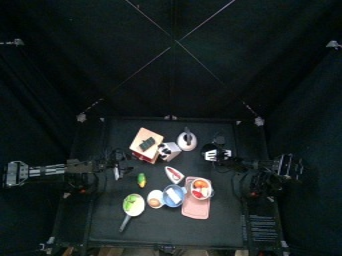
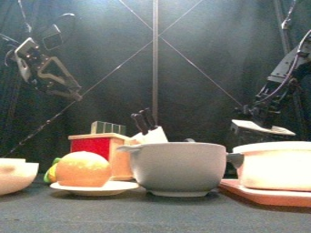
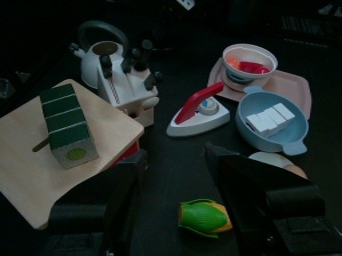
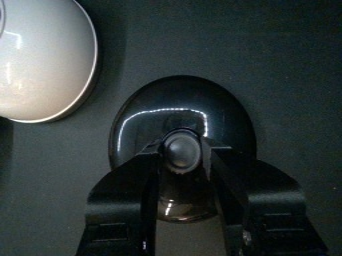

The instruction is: Place pot lid on pot

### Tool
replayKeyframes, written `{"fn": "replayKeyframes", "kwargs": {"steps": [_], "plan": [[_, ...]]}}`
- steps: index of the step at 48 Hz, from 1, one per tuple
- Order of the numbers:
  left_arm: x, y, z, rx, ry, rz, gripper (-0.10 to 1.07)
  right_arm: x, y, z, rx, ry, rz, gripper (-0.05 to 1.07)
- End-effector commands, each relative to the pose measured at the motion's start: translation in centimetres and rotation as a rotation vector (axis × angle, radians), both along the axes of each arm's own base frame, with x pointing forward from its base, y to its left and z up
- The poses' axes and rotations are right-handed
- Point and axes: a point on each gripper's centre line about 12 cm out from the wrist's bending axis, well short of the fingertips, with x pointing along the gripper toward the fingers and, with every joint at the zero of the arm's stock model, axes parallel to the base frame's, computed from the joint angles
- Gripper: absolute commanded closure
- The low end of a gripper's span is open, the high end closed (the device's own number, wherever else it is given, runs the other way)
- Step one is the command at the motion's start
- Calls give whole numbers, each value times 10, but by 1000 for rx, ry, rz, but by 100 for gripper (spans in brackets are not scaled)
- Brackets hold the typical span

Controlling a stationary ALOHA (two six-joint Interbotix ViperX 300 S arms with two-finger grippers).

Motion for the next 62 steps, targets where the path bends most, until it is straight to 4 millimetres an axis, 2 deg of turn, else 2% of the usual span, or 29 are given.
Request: {"fn": "replayKeyframes", "kwargs": {"steps": [1, 11, 21, 32, 38, 42, 51, 62], "plan": [[2, 1, 6, 3, -16, 1, 11, 6, 1, 9, -17, -30, 14, 49], [2, 1, 6, 3, -16, 1, 11, 25, 21, 26, -21, -102, 96, 49], [2, 1, 6, 3, -16, 1, 11, 41, 53, 59, -2, -234, 155, 49], [2, 1, 6, 3, -16, 0, 11, 32, 78, 90, -35, -176, 68, 49], [2, 1, 6, 3, -16, 1, 11, 34, 99, 105, -35, -158, 96, 49], [2, 1, 6, 3, -16, 1, 11, 39, 112, 107, -3, -168, 123, 49], [2, 1, 5, 3, -15, 2, 11, 48, 146, 98, 88, -137, 183, 49], [2, 1, 5, 3, -16, 1, 11, 62, 185, 89, 101, -92, 302, 49]]}}
